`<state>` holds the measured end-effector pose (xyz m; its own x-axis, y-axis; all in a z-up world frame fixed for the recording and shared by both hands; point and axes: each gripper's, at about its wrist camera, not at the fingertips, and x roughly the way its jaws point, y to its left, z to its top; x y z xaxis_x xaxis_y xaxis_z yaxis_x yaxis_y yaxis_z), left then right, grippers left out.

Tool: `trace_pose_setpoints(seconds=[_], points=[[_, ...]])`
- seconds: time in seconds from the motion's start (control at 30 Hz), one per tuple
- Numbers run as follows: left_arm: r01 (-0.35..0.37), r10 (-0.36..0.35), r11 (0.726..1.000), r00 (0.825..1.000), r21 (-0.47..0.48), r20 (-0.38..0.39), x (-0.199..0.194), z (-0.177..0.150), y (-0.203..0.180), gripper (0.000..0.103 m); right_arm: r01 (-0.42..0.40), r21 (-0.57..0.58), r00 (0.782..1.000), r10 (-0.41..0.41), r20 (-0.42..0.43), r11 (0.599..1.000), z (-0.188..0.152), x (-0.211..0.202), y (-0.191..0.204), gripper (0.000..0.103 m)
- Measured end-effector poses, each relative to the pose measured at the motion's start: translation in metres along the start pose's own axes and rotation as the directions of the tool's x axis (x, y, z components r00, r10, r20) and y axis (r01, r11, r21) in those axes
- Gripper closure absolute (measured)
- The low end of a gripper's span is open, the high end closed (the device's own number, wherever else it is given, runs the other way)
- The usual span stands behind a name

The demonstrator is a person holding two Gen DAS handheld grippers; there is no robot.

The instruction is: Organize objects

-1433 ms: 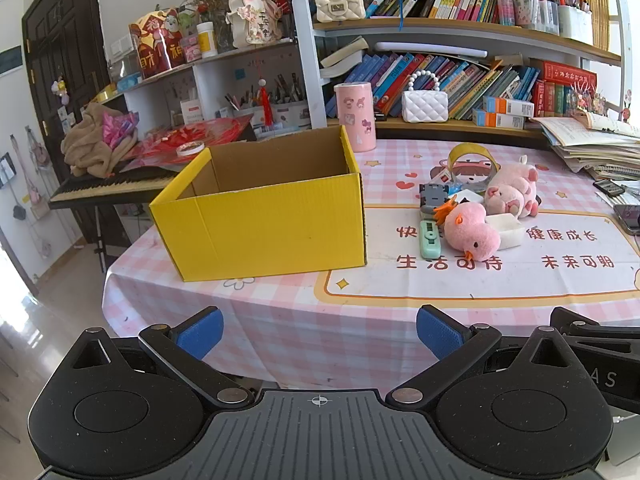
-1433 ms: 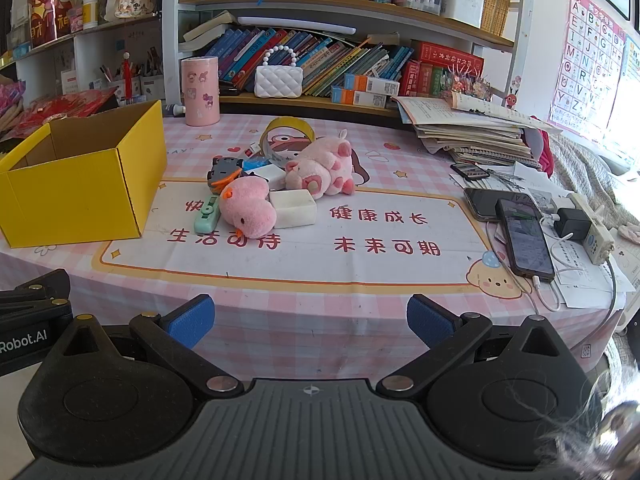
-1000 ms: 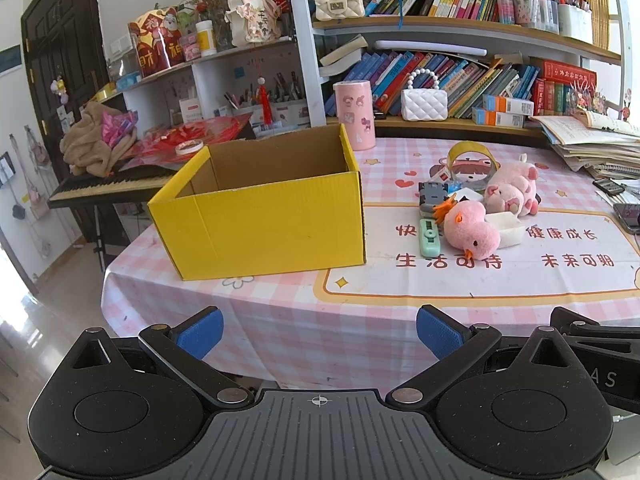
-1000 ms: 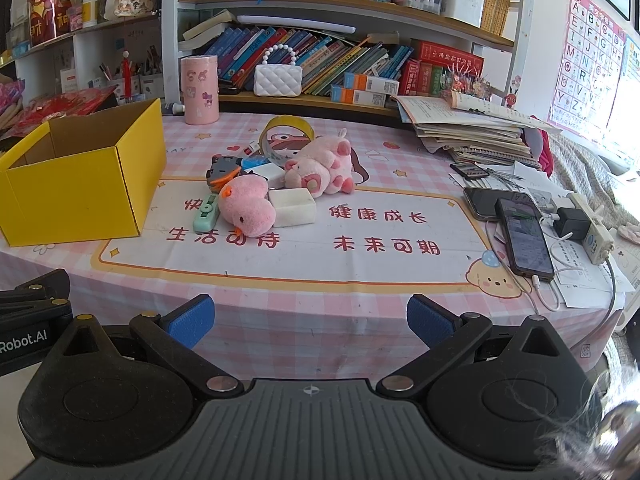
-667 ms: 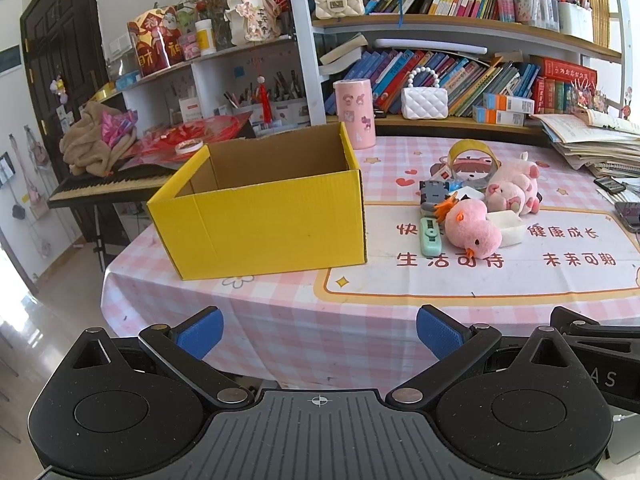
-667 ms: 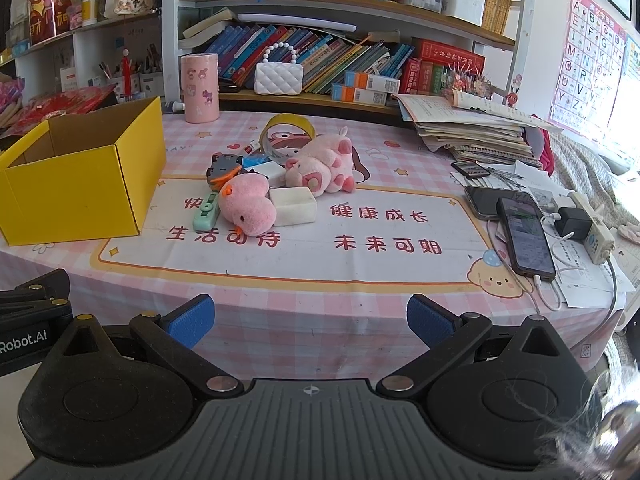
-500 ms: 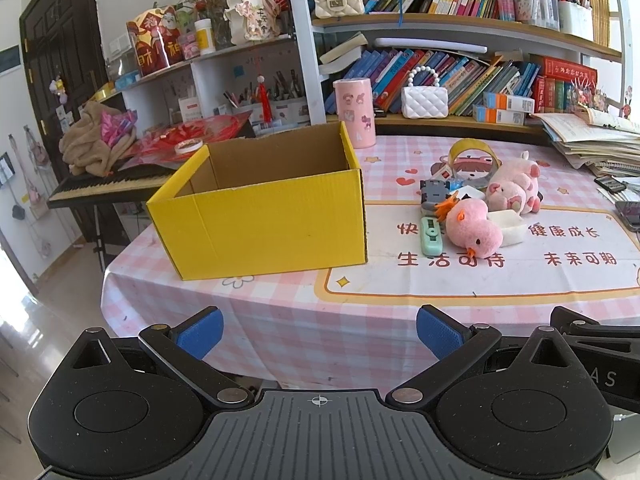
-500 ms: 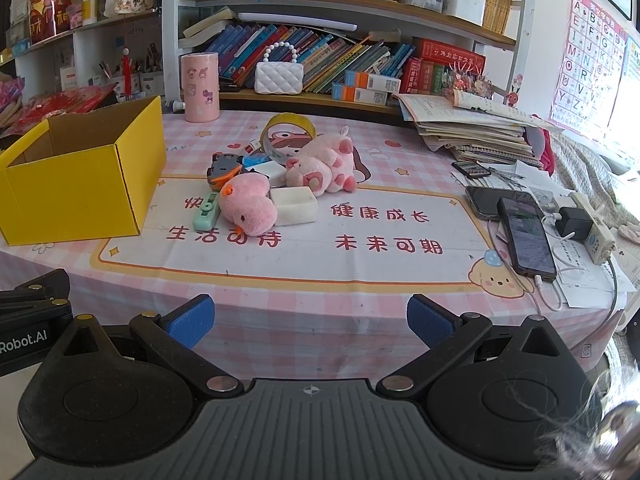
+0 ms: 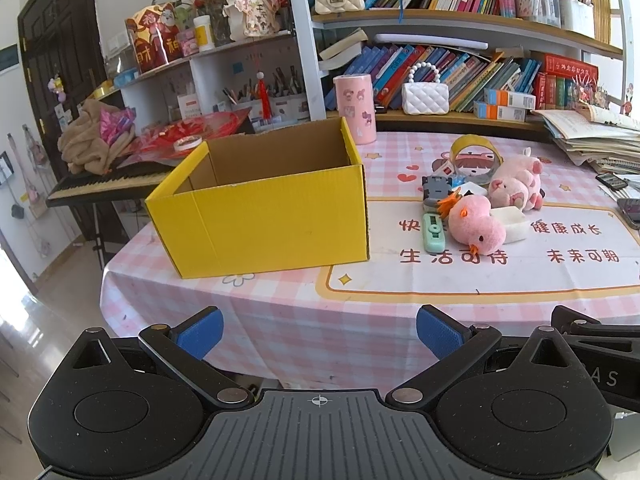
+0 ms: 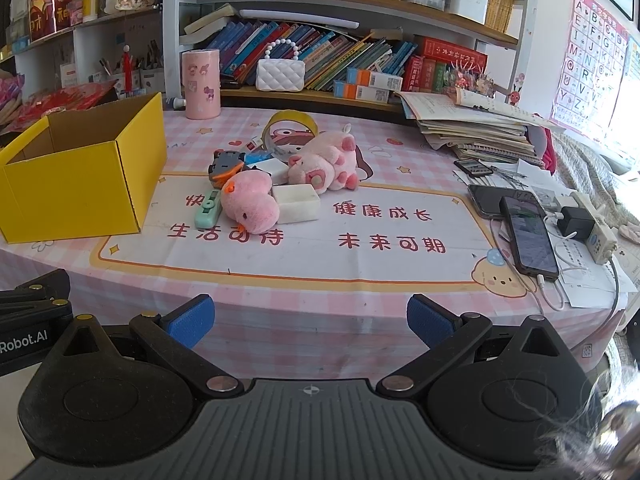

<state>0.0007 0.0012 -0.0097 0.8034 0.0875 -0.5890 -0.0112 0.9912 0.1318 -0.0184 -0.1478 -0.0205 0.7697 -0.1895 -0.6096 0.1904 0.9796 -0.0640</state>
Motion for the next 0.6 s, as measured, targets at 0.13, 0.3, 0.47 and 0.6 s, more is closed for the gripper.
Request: trace_pose_setpoints(seconds=[0.13,0.3,0.47,0.6], points=[[0.000,0.000,1.000,1.000,0.000,-0.001,0.001,-0.001,0.001,0.000,0.000,0.000,1.000,0.000,0.000,1.000,0.001,0.002,0.000,0.000],[-0.001,0.001,1.000,1.000,0.000,-0.005,0.003,0.001,0.001,0.000,-0.001,-0.002,1.000,0.001,-0.002,1.000,0.003,0.005,-0.001,0.000],[-0.004,0.004,1.000,1.000,-0.003,-0.013,0.009,0.005,-0.003,0.000,-0.003,-0.004,1.000,0.003,-0.004,1.000,0.003,0.006,0.002,0.000],[-0.009,0.009,1.000,1.000,-0.007,-0.022,0.014,0.009,-0.008,0.000,-0.012,-0.007,1.000,0.012,-0.007,1.000,0.009,0.013,-0.002,0.000]])
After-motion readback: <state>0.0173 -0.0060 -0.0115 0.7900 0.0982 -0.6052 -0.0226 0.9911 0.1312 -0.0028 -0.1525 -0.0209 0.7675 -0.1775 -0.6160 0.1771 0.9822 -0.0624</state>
